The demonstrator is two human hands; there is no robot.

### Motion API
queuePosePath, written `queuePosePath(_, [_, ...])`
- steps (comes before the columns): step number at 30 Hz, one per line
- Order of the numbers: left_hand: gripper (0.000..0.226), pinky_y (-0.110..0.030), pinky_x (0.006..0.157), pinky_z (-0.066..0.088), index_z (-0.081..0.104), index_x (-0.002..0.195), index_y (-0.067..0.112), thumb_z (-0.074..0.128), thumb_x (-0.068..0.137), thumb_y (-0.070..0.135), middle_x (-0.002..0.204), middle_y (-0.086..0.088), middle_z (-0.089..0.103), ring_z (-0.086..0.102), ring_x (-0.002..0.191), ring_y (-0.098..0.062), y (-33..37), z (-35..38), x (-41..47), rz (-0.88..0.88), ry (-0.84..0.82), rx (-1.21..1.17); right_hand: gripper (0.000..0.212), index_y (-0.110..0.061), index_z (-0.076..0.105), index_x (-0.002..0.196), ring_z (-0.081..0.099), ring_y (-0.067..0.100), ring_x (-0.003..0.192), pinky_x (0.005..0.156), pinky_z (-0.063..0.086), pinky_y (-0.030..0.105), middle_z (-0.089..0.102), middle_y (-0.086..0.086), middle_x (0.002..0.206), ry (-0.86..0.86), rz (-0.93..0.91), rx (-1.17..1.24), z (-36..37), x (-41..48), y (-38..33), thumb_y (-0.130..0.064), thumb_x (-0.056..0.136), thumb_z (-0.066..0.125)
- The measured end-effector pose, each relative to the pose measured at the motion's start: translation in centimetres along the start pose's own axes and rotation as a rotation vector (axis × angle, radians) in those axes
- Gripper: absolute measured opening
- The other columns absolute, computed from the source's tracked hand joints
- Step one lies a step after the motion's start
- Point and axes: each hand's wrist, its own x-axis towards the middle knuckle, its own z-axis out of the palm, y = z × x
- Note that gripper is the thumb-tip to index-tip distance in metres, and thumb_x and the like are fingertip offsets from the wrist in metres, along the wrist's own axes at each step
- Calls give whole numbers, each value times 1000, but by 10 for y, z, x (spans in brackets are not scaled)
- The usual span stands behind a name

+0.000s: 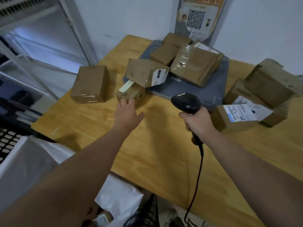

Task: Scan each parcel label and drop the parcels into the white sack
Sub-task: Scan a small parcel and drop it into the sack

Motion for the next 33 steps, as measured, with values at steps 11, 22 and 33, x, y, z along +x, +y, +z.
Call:
queuePosePath(11, [109,-46,108,30,7,151,4,73,77,49,149,-17,23,26,138,-36,-38,3,100,-174,-252,-47,19,-12,57,69,52,11,47,51,47,25,52,0,53,-55,51,12,58,40,-7,-16,84,68])
queuePosePath(22, [95,-44,79,49,44,127,14,88,49,44,111,-16,55,56,96,-36,-32,49,5,527,110,235,8,-7,61,80,49,15,43,43,43,22,52,5,54,-40,117,80,47,26,19,-10,84,68])
queuePosePath(33, [92,-35,104,41,25,148,12,76,78,46,144,-8,39,43,128,-23,-13,35,19,-190,-435,-609,13,-5,62,78,52,14,46,49,47,25,55,7,56,-4,148,123,28,1,39,-13,85,68])
